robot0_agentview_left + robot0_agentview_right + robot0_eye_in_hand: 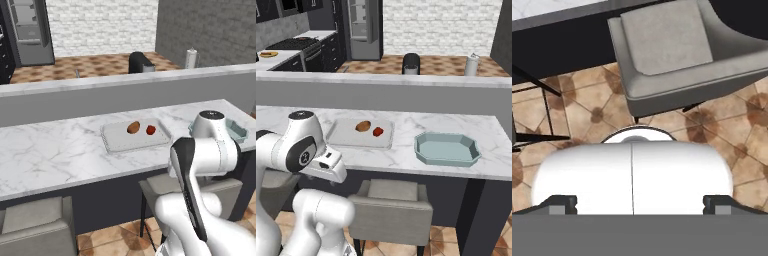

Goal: Place the cold items (potato and bell pepper) from the fridge in one tupperware on the dining counter. Place the warm items (kebab skewer and hot dog) in the stove area in another tupperware.

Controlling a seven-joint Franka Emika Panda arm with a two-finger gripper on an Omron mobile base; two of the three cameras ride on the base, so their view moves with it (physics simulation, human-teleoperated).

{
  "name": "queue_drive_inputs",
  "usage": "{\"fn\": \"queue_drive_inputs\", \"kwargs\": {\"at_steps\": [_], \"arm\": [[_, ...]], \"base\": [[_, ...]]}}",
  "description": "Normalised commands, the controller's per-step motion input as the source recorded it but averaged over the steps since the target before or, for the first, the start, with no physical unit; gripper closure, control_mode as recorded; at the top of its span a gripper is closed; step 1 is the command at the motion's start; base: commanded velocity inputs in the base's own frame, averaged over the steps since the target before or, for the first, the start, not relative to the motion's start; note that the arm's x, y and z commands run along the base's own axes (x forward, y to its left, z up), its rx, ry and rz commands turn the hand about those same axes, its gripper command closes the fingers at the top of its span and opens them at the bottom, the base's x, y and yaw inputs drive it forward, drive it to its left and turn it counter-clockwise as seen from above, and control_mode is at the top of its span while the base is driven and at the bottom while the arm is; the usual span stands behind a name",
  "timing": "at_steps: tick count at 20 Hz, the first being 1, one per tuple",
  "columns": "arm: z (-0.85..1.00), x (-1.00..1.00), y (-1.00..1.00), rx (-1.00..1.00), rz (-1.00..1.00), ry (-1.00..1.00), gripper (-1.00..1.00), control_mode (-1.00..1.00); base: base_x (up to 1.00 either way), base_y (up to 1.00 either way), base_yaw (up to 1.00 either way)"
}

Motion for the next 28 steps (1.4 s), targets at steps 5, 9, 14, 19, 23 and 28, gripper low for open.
{"fn": "queue_drive_inputs", "kwargs": {"at_steps": [5,9,14,19,23,28], "arm": [[0.0,0.0,0.0,0.0,0.0,0.0,-1.0,1.0],[0.0,0.0,0.0,0.0,0.0,0.0,-1.0,1.0],[0.0,0.0,0.0,0.0,0.0,0.0,-1.0,1.0],[0.0,0.0,0.0,0.0,0.0,0.0,-1.0,1.0],[0.0,0.0,0.0,0.0,0.0,0.0,-1.0,1.0],[0.0,0.0,0.0,0.0,0.0,0.0,-1.0,1.0]], "base": [[-0.34,-0.03,0.0],[-0.36,-0.43,0.0],[0.04,-0.81,0.0],[0.18,-1.0,0.0],[0.14,-1.0,0.02],[0.19,-1.0,0.01]]}}
